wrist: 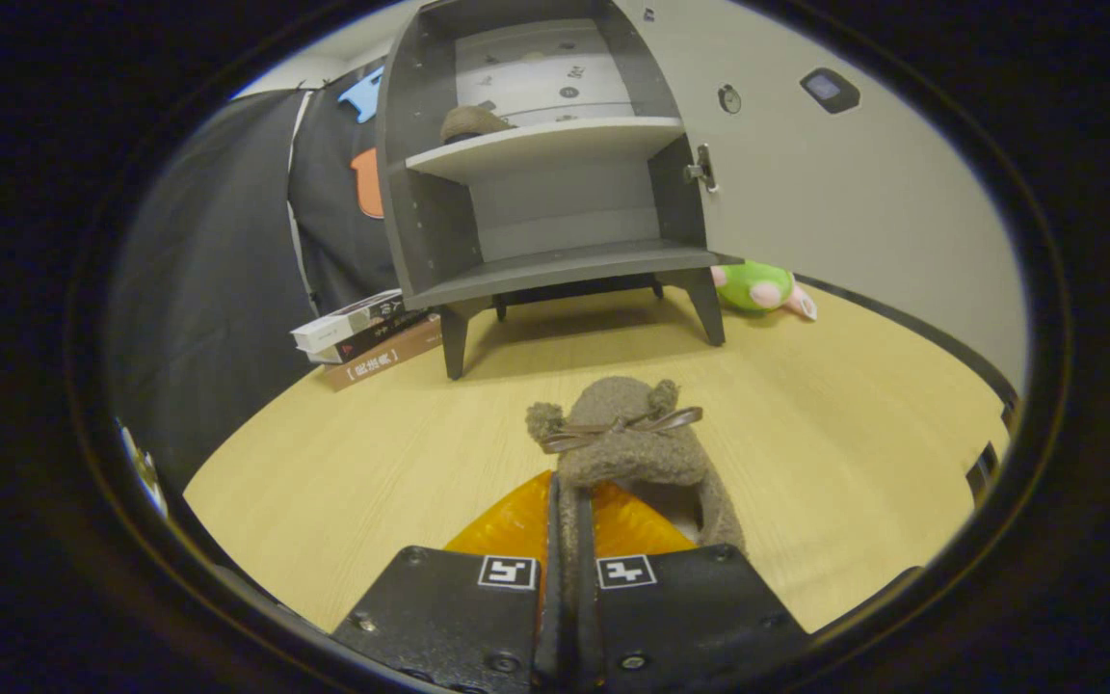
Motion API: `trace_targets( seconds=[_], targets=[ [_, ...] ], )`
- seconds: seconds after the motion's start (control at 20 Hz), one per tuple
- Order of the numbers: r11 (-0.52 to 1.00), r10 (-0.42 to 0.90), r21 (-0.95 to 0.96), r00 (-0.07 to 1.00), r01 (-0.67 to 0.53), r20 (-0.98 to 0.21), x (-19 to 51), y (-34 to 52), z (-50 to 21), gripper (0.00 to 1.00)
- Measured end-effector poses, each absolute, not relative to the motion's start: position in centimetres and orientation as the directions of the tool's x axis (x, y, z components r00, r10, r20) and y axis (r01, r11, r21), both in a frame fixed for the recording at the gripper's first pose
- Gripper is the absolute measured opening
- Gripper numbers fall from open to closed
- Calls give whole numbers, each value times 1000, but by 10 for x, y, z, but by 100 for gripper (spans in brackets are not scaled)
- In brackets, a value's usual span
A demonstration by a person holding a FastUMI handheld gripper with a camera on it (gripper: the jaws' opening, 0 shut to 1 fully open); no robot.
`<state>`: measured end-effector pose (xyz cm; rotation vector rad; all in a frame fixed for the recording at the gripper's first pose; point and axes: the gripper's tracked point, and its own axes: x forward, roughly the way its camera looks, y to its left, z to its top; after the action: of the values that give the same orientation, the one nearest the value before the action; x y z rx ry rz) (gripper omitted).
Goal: Open the shoe cabinet door, grab the shoes and put them into the shoe cabinet, then close the shoe cabinet door.
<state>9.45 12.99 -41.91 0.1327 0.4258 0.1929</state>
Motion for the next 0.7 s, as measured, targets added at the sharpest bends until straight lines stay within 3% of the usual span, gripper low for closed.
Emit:
trace_targets(
  seconds=[0.7],
  targets=[
    [966,253,102,946,-236,-202,63,130,-266,10]
  ],
)
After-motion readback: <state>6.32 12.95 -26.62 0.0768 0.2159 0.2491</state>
